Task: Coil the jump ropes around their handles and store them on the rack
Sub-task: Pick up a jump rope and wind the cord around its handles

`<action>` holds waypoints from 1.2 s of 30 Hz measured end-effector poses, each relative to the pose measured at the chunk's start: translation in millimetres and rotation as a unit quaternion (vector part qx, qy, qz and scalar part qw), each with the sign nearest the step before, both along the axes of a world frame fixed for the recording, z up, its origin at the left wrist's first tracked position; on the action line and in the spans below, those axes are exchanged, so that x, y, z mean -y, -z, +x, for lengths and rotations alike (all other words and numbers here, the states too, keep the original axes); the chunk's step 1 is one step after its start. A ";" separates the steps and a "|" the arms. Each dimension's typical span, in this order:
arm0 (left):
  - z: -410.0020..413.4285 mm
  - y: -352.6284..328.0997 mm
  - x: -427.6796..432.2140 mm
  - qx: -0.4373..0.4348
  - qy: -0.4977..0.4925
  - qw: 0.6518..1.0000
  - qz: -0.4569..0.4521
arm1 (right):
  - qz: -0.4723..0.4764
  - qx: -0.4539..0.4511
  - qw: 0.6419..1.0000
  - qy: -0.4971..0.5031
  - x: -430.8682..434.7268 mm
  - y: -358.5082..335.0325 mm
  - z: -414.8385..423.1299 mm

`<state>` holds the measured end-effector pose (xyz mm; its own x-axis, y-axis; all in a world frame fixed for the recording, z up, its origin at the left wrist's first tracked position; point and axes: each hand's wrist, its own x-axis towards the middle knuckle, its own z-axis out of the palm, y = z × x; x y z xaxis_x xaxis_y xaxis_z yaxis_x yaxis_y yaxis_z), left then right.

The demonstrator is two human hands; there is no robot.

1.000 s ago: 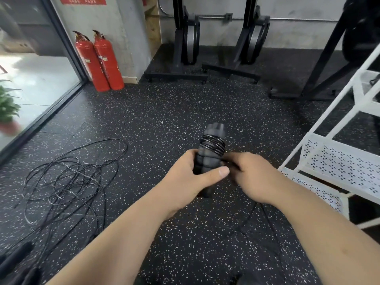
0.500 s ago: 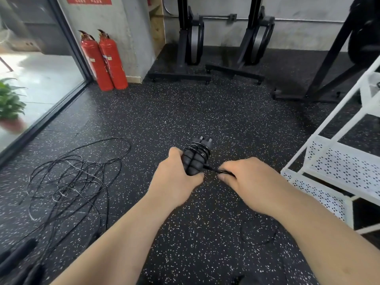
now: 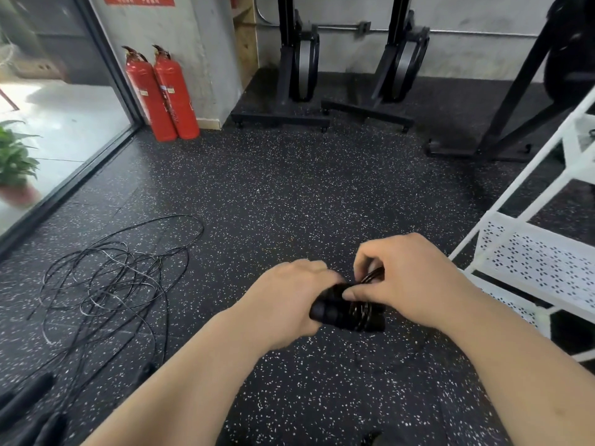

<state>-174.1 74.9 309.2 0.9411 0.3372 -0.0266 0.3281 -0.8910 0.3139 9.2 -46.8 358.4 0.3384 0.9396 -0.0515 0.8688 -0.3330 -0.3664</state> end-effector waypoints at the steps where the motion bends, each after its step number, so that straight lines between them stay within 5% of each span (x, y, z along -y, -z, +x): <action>1: 0.3 -1.5 0.6 0.008 0.012 1.000 -0.004 | 0.001 -0.027 1.000 0.001 0.2 0.6 3.5; 8: -1.5 -17.9 7.0 0.033 -0.021 0.988 -0.150 | 0.001 -0.207 0.978 -0.036 2.4 1.9 24.6; 13: -2.1 -34.5 13.5 0.055 -0.026 0.935 -0.350 | 0.010 -0.361 0.932 -0.039 8.2 -5.3 32.4; 17: 0.1 -32.9 16.3 0.095 -0.043 0.898 -0.427 | 0.017 -0.418 0.908 -0.024 6.9 -8.5 30.8; 28: 7.6 -22.3 15.3 0.193 -0.155 0.801 -0.545 | 0.014 -0.232 0.972 0.024 -4.4 13.8 26.6; 36: 10.8 -15.2 13.2 0.189 -0.290 0.843 -0.412 | -0.068 -0.137 0.988 -0.032 -6.6 11.7 11.0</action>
